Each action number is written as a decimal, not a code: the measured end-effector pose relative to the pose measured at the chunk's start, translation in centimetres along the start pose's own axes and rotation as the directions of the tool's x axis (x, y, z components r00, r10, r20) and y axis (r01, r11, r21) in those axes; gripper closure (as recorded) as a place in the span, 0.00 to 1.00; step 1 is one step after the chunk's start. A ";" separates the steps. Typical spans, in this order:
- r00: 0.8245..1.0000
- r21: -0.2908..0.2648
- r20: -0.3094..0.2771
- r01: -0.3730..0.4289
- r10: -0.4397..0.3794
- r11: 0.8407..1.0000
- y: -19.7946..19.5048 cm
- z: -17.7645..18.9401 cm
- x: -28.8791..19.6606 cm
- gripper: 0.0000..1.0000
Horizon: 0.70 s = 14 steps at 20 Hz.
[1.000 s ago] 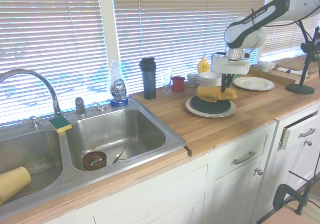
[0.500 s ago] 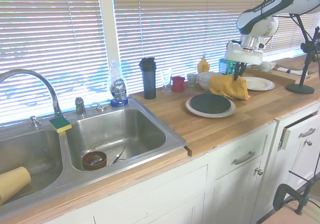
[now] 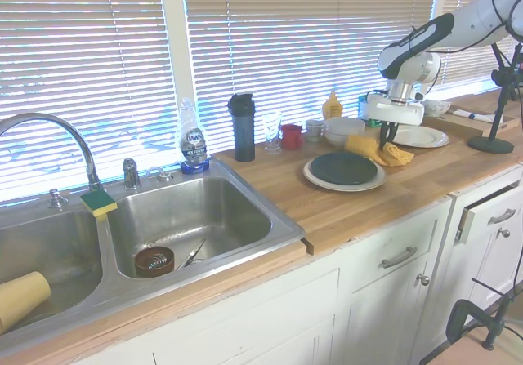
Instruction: Wipe the blue plate in counterclockwise motion
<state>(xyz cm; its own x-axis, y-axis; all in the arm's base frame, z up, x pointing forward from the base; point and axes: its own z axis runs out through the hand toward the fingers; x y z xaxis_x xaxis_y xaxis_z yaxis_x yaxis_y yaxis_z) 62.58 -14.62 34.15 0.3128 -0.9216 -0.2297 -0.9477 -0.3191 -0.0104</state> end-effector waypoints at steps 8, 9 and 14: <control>0.999 0.018 -0.016 0.046 -0.046 0.999 -0.7 0.0 -0.4 0.00; 0.999 0.021 -0.019 0.048 -0.047 0.999 -0.7 -0.1 -0.6 0.00; 0.998 0.027 -0.024 0.053 -0.052 0.998 -0.6 -0.1 -1.0 0.00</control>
<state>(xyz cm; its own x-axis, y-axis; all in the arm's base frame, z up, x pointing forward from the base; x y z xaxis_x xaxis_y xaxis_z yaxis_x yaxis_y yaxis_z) 62.88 -13.48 34.45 0.3636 -0.9087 -0.2053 -0.9311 -0.3615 -0.0486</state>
